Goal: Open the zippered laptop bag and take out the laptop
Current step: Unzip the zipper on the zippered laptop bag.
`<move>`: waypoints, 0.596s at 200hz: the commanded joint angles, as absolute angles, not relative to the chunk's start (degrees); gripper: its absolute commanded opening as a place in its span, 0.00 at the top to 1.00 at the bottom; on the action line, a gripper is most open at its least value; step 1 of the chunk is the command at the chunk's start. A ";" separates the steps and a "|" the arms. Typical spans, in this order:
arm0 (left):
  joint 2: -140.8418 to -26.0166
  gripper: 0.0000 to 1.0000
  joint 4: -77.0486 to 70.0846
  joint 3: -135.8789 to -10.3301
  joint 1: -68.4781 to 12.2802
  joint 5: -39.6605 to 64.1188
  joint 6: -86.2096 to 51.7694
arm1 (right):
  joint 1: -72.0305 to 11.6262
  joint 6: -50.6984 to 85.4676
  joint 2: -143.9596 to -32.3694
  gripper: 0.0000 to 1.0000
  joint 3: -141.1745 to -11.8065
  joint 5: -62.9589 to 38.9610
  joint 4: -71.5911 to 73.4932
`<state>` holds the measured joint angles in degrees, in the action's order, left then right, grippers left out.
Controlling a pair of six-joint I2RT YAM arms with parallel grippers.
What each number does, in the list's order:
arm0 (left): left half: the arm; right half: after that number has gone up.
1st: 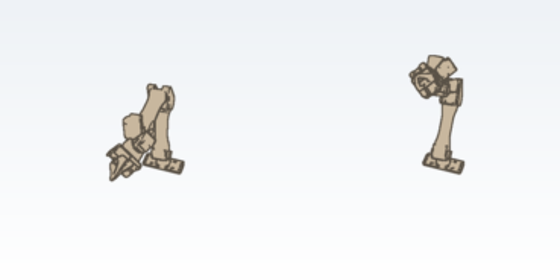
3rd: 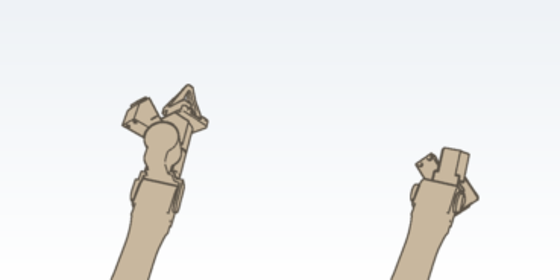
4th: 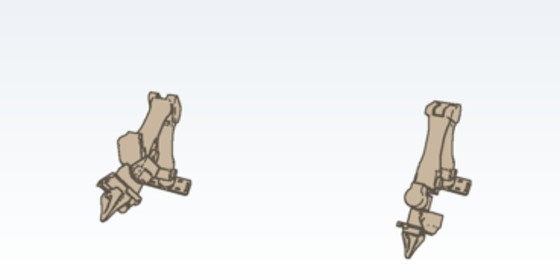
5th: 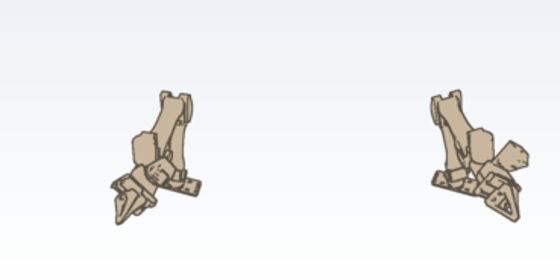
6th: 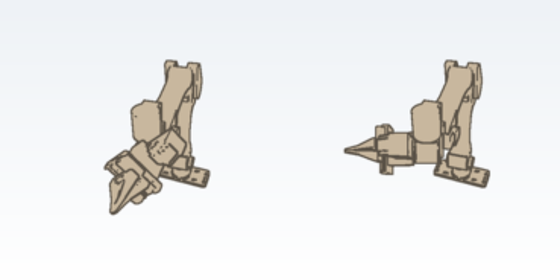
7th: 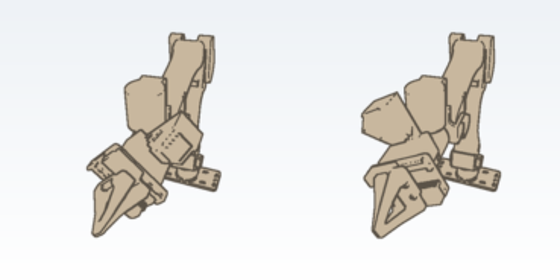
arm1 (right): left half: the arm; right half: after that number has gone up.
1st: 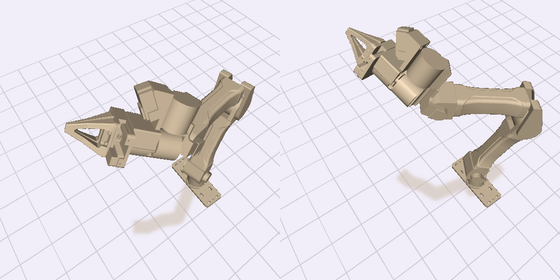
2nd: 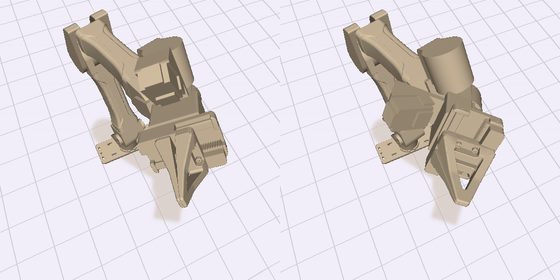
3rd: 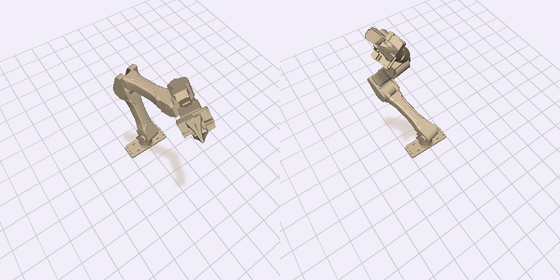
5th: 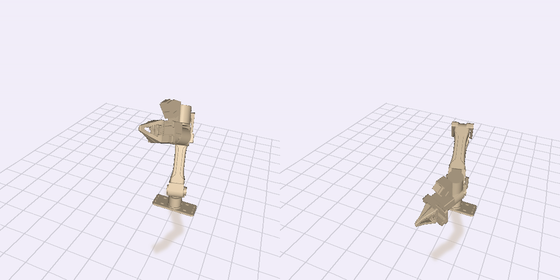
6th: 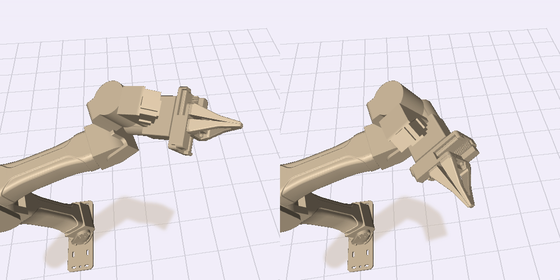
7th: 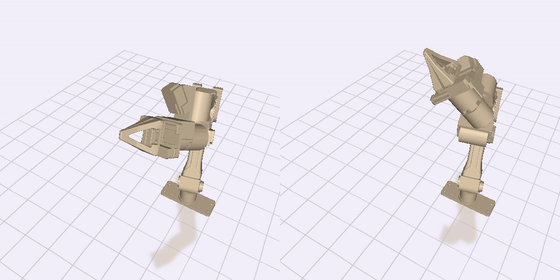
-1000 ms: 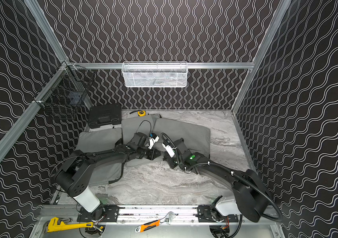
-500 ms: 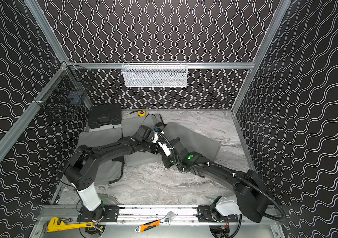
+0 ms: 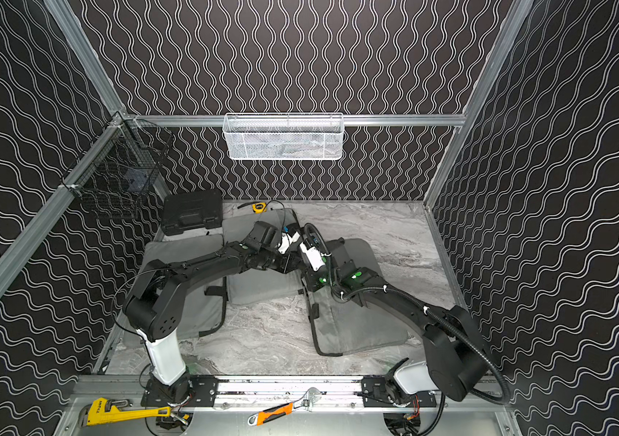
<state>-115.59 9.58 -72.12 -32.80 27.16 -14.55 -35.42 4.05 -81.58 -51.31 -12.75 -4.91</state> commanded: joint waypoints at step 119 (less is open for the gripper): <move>-114.58 1.00 6.95 -71.76 -32.78 27.07 -11.61 | -29.88 4.89 -83.54 1.00 -48.04 -25.39 4.09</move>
